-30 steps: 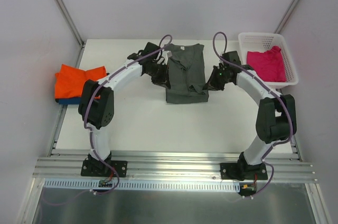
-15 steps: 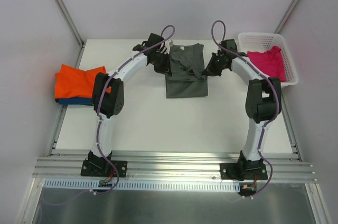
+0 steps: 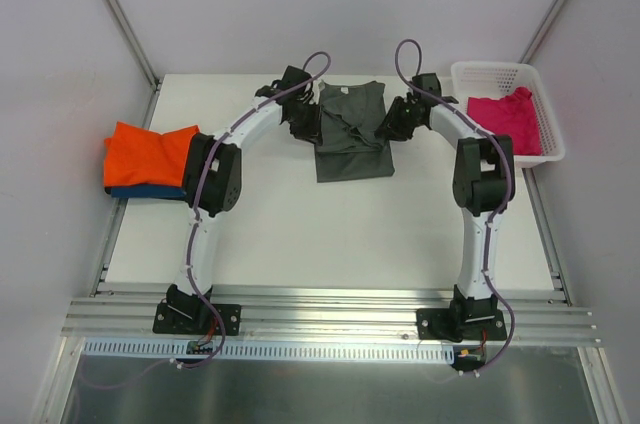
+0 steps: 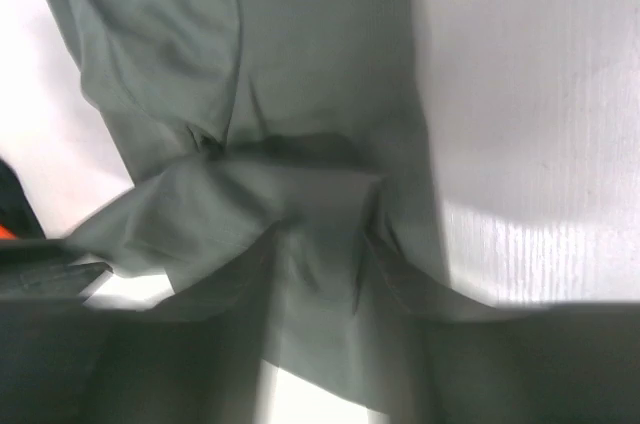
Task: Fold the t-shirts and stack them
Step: Fold the tshirt
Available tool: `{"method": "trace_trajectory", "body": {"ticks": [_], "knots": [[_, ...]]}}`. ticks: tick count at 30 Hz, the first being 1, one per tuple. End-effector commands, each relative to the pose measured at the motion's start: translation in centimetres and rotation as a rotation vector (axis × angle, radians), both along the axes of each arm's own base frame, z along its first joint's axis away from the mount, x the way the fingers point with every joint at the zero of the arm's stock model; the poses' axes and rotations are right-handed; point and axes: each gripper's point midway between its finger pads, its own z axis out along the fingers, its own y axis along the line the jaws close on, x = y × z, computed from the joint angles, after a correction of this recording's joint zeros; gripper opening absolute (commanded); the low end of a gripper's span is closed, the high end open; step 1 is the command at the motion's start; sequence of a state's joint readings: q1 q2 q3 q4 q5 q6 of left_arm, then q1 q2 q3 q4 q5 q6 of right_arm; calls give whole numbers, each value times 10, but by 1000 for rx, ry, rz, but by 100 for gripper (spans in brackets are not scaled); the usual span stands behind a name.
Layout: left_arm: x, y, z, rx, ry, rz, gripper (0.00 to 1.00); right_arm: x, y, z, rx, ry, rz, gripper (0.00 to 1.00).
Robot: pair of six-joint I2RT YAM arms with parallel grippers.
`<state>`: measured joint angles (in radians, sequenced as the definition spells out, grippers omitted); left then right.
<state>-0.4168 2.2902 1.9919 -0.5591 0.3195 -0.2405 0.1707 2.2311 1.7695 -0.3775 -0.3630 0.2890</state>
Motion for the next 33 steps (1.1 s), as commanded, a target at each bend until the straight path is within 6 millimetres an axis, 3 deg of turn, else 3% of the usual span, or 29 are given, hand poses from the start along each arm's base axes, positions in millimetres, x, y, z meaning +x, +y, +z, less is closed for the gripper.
{"method": "trace_trajectory", "body": {"ticks": [1, 2, 5, 7, 9, 10, 12, 13, 18, 21, 24, 28, 33], "knots": [[19, 15, 12, 44, -59, 63, 50, 18, -1, 22, -5, -96, 12, 53], [21, 16, 15, 49, -73, 68, 62, 18, -4, 25, -20, -108, 15, 57], [28, 23, 35, 80, -140, 85, 83, 15, -12, 47, -64, -162, 31, 64], [26, 27, 52, 85, -179, 74, 84, 11, -19, 71, -74, -204, 35, 64], [22, 30, 73, 79, -213, 76, 84, 3, -18, 81, -65, -214, 51, 64], [15, 31, 71, 79, -202, 64, 84, -1, -17, 97, -53, -242, 55, 64], [3, 28, 83, 49, -199, 33, 83, -11, -8, 100, -4, -235, 81, 64], [-4, 30, 77, 51, -176, 24, 83, -14, -7, 103, 16, -234, 80, 64], [-43, 8, 83, 4, -141, -88, 79, -24, 17, 86, 137, -152, 103, 62], [-69, -16, 72, -8, -103, -170, 74, -25, 28, 63, 173, -89, 107, 60], [-83, -32, 58, 9, -89, -243, 68, -28, 42, 47, 181, -55, 127, 59], [-75, -25, 43, 82, -96, -204, 69, -32, 58, 40, 193, -38, 161, 59], [-68, -15, 49, 121, -138, -186, 75, -41, 74, 34, 216, -1, 194, 59]]}}
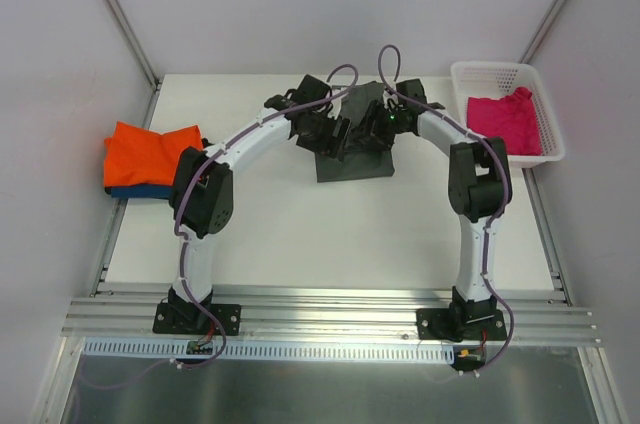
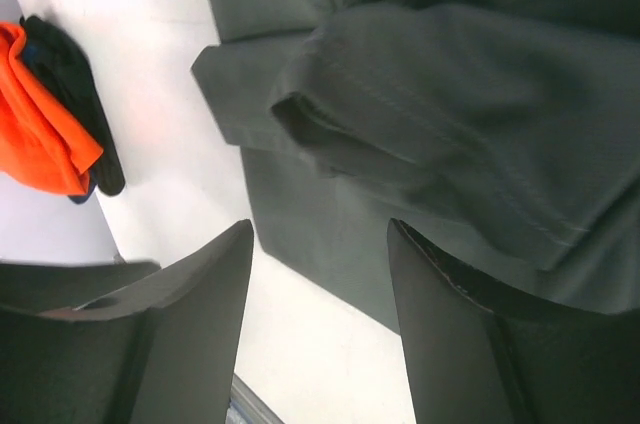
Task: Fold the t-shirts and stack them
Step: Fold the tshirt
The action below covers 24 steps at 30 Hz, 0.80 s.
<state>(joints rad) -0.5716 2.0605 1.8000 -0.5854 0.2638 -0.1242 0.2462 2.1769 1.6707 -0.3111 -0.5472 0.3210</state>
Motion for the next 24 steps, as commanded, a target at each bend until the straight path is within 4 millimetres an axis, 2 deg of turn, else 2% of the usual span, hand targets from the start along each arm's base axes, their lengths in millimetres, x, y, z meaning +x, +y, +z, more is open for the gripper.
{"method": "trace_trajectory", "body": {"ticks": [1, 6, 8, 10, 11, 13, 14, 15, 16, 18, 19, 22, 24], "knots": [[13, 20, 8, 48, -58, 35, 75, 0, 13, 17, 53, -17, 23, 59], [15, 23, 14, 59, -82, 44, 78, 5, 16, 9, 41, -26, 21, 59], [18, 24, 15, 72, -99, 48, 78, 12, 15, -3, 24, -20, 15, 60], [17, 26, 16, 82, -108, 47, 79, 26, 13, -2, 15, -50, 2, 60], [17, 27, 21, 82, -120, 46, 79, 33, 13, -10, 16, -49, -2, 60], [15, 31, 20, 94, -123, 51, 79, 55, 12, 4, 20, -112, -14, 60], [11, 34, 19, 103, -122, 49, 79, 64, 11, -4, 16, -121, -13, 60], [9, 37, 16, 116, -118, 50, 79, 72, 11, -1, 16, -141, -21, 60], [7, 39, 15, 122, -118, 51, 79, 90, 13, 18, 29, -208, -27, 60], [0, 45, 9, 146, -108, 45, 79, 106, 14, 27, 29, -266, -30, 60], [-2, 46, 8, 153, -111, 45, 79, 118, 17, 50, 42, -334, -32, 60], [-10, 48, 7, 162, -107, 38, 79, 133, 21, 85, 49, -449, -33, 61], [-13, 46, 7, 174, -117, 27, 79, 141, 19, 119, 55, -536, -42, 61]]}}
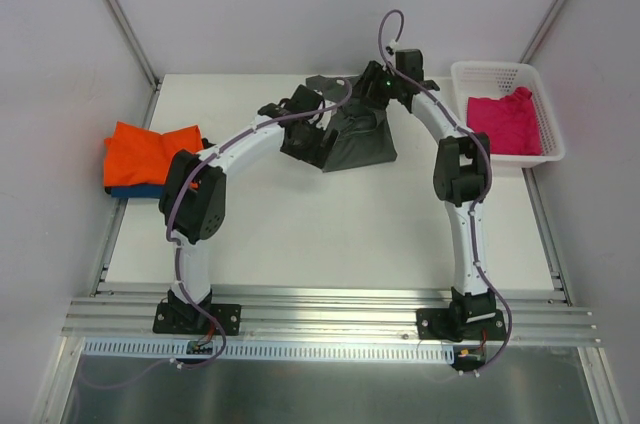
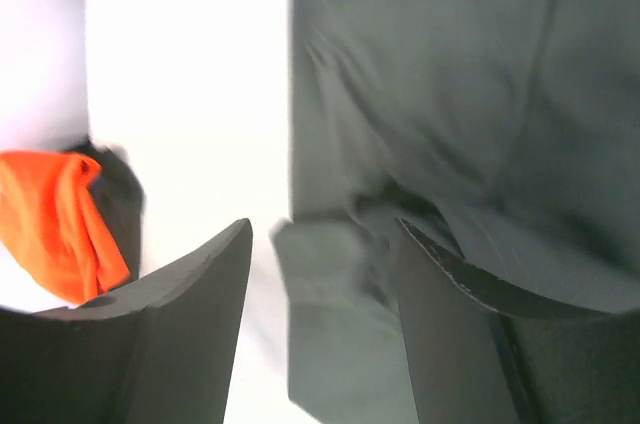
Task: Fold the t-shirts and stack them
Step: Fold the tshirt
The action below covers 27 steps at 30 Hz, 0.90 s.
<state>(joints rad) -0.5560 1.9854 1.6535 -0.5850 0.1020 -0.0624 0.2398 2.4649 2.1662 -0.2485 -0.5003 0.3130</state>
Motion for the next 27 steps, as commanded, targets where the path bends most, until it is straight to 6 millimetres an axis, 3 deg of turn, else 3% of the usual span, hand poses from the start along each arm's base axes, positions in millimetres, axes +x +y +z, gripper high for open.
{"method": "trace_trajectory", "body": {"ticks": [1, 4, 6, 8, 9, 10, 11, 12, 13, 14, 16, 23, 27], "knots": [[-6, -3, 28, 6, -76, -33, 79, 27, 1, 99, 24, -284, -11, 61], [-5, -9, 31, 5, -88, -42, 79, 27, 0, 112, 17, -321, -14, 62], [-3, -14, 36, -1, -101, -52, 79, 24, -1, 104, 9, -302, -6, 62], [-1, -17, 40, -3, -116, -58, 79, 12, -4, 104, 13, -267, 14, 62], [0, -16, 42, -3, -120, -55, 79, 0, -8, 88, 14, -205, 30, 62], [0, -16, 45, -3, -129, -51, 79, -11, -11, 101, 12, -214, 46, 62], [0, -16, 47, -4, -132, -48, 79, -27, -15, 83, 10, -148, 72, 62], [1, -16, 48, -4, -137, -46, 79, -38, -18, 91, 1, -154, 89, 62], [2, -15, 50, -3, -144, -45, 79, -45, -21, 87, -4, -133, 94, 62], [3, -15, 51, -2, -148, -43, 79, -56, -25, 70, -16, -81, 96, 61], [7, -17, 56, -6, -165, -43, 79, -65, -29, 69, -25, -75, 110, 62], [24, -28, 47, -5, -165, -43, 80, -79, -38, 36, -70, -1, 123, 62], [37, -29, 57, -6, -208, -34, 80, -86, -43, 23, -87, 32, 127, 62]]}}
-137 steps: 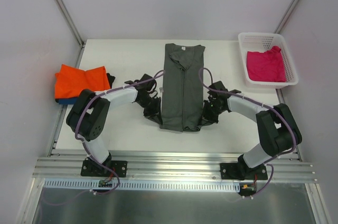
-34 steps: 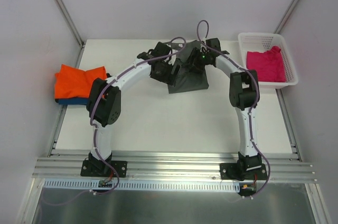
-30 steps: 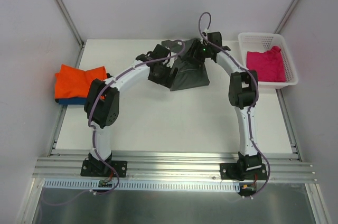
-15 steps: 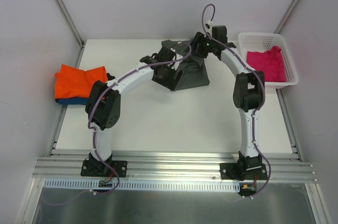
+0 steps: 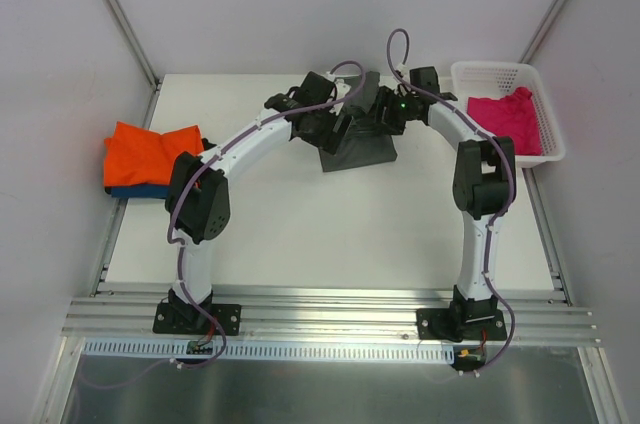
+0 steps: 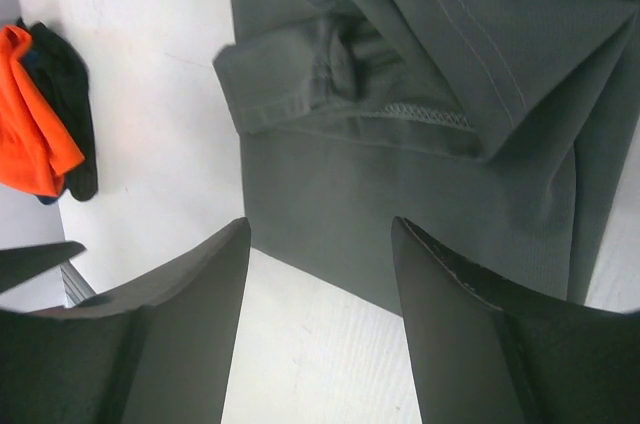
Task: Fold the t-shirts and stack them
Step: Fold the tshirt
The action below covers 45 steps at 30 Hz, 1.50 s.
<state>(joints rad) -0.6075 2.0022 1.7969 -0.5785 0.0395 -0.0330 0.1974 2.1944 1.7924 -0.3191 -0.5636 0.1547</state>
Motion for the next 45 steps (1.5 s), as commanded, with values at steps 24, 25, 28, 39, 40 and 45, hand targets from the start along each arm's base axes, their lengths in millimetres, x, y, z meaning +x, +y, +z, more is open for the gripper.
{"method": "trace_trajectory", "body": {"ticks": [24, 25, 28, 39, 40, 45], "knots": [[6, 16, 19, 26, -66, 28, 80, 20, -14, -55, -162, -14, 14, 63], [5, 17, 18, 28, -64, 29, 80, 28, -14, -49, -159, -37, 7, 63], [3, 19, 15, 38, -59, 33, 80, 49, -11, -41, -151, -86, -4, 64], [3, 30, 24, 79, -105, 26, 80, 118, 2, 8, -77, -284, -123, 66], [4, 32, 27, 81, -114, 29, 80, 123, 3, 18, -60, -307, -138, 66], [-4, 37, 28, 91, -111, 24, 80, 131, 13, 85, 99, -351, -212, 67]]}}
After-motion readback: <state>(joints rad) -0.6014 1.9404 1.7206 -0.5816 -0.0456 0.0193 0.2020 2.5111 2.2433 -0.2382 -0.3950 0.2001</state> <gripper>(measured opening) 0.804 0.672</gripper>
